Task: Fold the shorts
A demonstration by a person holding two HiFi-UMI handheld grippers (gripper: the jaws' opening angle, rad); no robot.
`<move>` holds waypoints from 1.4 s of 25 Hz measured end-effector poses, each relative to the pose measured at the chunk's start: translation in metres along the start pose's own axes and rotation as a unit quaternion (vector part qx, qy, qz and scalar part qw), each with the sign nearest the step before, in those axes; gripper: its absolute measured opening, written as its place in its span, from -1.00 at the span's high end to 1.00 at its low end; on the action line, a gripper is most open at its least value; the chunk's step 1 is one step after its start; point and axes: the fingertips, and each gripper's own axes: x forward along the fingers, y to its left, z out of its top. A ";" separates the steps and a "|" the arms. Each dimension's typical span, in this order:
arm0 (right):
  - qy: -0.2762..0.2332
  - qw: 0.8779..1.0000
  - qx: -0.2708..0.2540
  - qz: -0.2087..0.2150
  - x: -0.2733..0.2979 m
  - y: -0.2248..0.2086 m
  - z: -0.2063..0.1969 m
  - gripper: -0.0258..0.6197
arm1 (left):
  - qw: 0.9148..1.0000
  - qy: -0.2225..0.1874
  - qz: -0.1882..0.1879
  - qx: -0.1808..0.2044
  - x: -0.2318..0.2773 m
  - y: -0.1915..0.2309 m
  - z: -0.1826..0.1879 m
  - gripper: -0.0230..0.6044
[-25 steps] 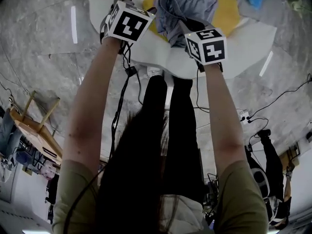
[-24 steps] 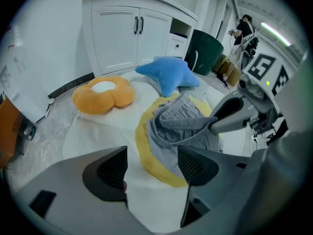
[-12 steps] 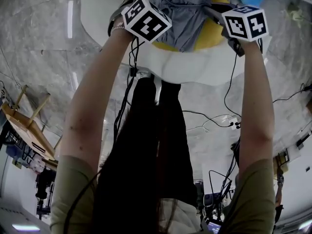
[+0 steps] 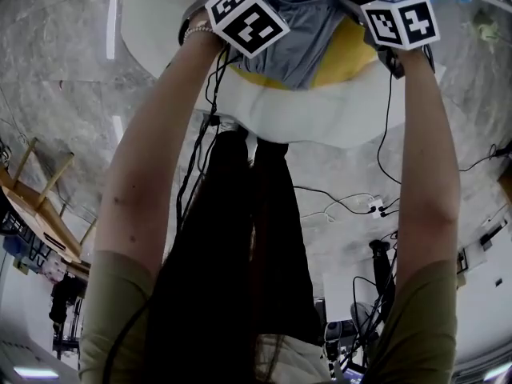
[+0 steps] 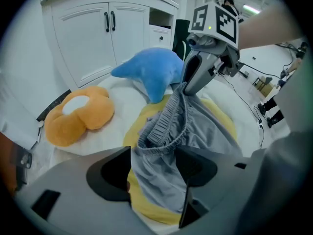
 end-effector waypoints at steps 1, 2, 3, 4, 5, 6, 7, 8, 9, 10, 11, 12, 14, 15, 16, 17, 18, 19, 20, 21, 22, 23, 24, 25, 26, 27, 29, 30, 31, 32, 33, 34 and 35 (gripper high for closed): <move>-0.001 1.000 -0.004 0.003 0.000 0.001 -0.001 0.80 | 1.000 0.002 0.002 -0.002 0.003 0.003 0.000 0.02; -0.004 1.000 -0.011 0.006 -0.001 0.003 -0.001 0.77 | 1.000 0.005 0.004 -0.006 0.005 0.006 0.000 0.08; -0.007 1.000 -0.022 0.006 -0.003 0.003 -0.001 0.75 | 1.000 0.010 0.008 -0.010 0.007 0.009 0.001 0.13; -0.011 0.999 -0.036 0.003 -0.006 0.001 0.000 0.68 | 1.000 0.016 0.013 -0.013 0.009 0.014 0.001 0.17; -0.015 0.999 -0.050 0.000 -0.009 0.000 0.001 0.54 | 0.999 0.024 0.019 -0.015 0.011 0.018 0.000 0.19; -0.017 0.998 -0.063 -0.002 -0.012 0.000 0.001 0.49 | 0.999 0.031 0.027 -0.017 0.013 0.022 -0.001 0.19; -0.020 0.997 -0.075 -0.004 -0.016 -0.001 0.001 0.45 | 0.999 0.038 0.033 -0.020 0.015 0.027 -0.003 0.18; -0.023 0.996 -0.088 -0.008 -0.020 -0.001 0.001 0.44 | 0.998 0.043 0.038 -0.026 0.015 0.030 -0.005 0.18; -0.028 0.994 -0.101 -0.011 -0.024 0.000 0.002 0.44 | 0.997 0.047 0.042 -0.034 0.014 0.033 -0.008 0.18; -0.034 0.993 -0.115 -0.011 -0.027 0.002 0.004 0.44 | 0.997 0.050 0.044 -0.043 0.013 0.035 -0.012 0.16; -0.042 0.991 -0.127 -0.006 -0.029 0.008 0.007 0.44 | 0.996 0.052 0.045 -0.054 0.011 0.037 -0.016 0.15; -0.050 0.989 -0.140 0.004 -0.031 0.017 0.011 0.44 | 0.995 0.054 0.046 -0.066 0.008 0.039 -0.021 0.13; -0.052 0.983 -0.175 0.024 -0.028 0.043 0.014 0.44 | 0.993 0.057 0.046 -0.091 0.002 0.042 -0.030 0.10; -0.041 0.979 -0.198 0.028 -0.022 0.054 0.012 0.44 | 0.992 0.059 0.045 -0.103 -0.001 0.044 -0.034 0.10; -0.024 0.975 -0.221 0.027 -0.015 0.062 0.008 0.44 | 0.991 0.060 0.045 -0.115 -0.004 0.045 -0.039 0.10; -0.004 0.971 -0.238 0.023 -0.006 0.066 0.002 0.44 | 0.989 0.062 0.044 -0.126 -0.007 0.046 -0.045 0.10; 0.014 0.969 -0.246 0.015 0.003 0.064 -0.003 0.44 | 0.988 0.063 0.043 -0.135 -0.009 0.046 -0.050 0.10; 0.029 0.970 -0.242 0.006 0.010 0.057 -0.009 0.44 | 0.987 0.065 0.041 -0.143 -0.012 0.046 -0.057 0.10; 0.041 0.973 -0.229 -0.003 0.015 0.048 -0.014 0.44 | 0.986 0.066 0.038 -0.149 -0.015 0.045 -0.064 0.10; 0.049 0.976 -0.212 -0.011 0.018 0.038 -0.018 0.44 | 0.985 0.066 0.034 -0.153 -0.019 0.043 -0.071 0.10; 0.051 0.980 -0.194 -0.016 0.019 0.030 -0.019 0.44 | 0.985 0.063 0.031 -0.155 -0.023 0.040 -0.078 0.10; 0.044 0.983 -0.179 -0.020 0.018 0.027 -0.018 0.44 | 0.986 0.056 0.027 -0.156 -0.028 0.036 -0.084 0.10; 0.030 0.985 -0.170 -0.023 0.013 0.028 -0.015 0.44 | 0.987 0.043 0.024 -0.153 -0.033 0.030 -0.087 0.10; 0.012 0.985 -0.170 -0.026 0.006 0.034 -0.012 0.44 | 0.989 0.030 0.021 -0.142 -0.039 0.021 -0.090 0.10; -0.006 0.984 -0.176 -0.028 -0.001 0.046 -0.011 0.44 | 0.992 0.021 0.019 -0.120 -0.045 0.008 -0.094 0.10; -0.019 0.982 -0.188 -0.027 -0.009 0.060 -0.014 0.44 | 0.996 0.017 0.016 -0.088 -0.049 -0.008 -0.099 0.10; -0.019 0.976 -0.215 -0.009 -0.015 0.097 -0.035 0.44 | 1.000 0.006 0.012 -0.001 -0.055 -0.045 -0.108 0.10; -0.008 0.974 -0.228 0.008 -0.014 0.119 -0.052 0.44 | 0.999 -0.003 0.010 0.045 -0.056 -0.063 -0.110 0.08; 0.009 0.970 -0.240 0.028 -0.010 0.141 -0.071 0.44 | 0.996 -0.013 0.006 0.087 -0.055 -0.081 -0.111 0.06; 0.026 0.966 -0.253 0.046 -0.005 0.161 -0.090 0.44 | 0.992 -0.018 -0.001 0.122 -0.053 -0.098 -0.112 0.03; 0.039 0.962 -0.265 0.059 0.002 0.178 -0.106 0.44 | 0.989 -0.019 -0.011 0.149 -0.048 -0.112 -0.114 0.00; 0.049 0.958 -0.275 0.067 0.010 0.190 -0.119 0.44 | 0.985 -0.015 -0.021 0.173 -0.042 -0.124 -0.116 -0.02; 0.056 0.955 -0.283 0.069 0.017 0.198 -0.130 0.44 | 0.981 -0.007 -0.028 0.194 -0.034 -0.132 -0.119 -0.02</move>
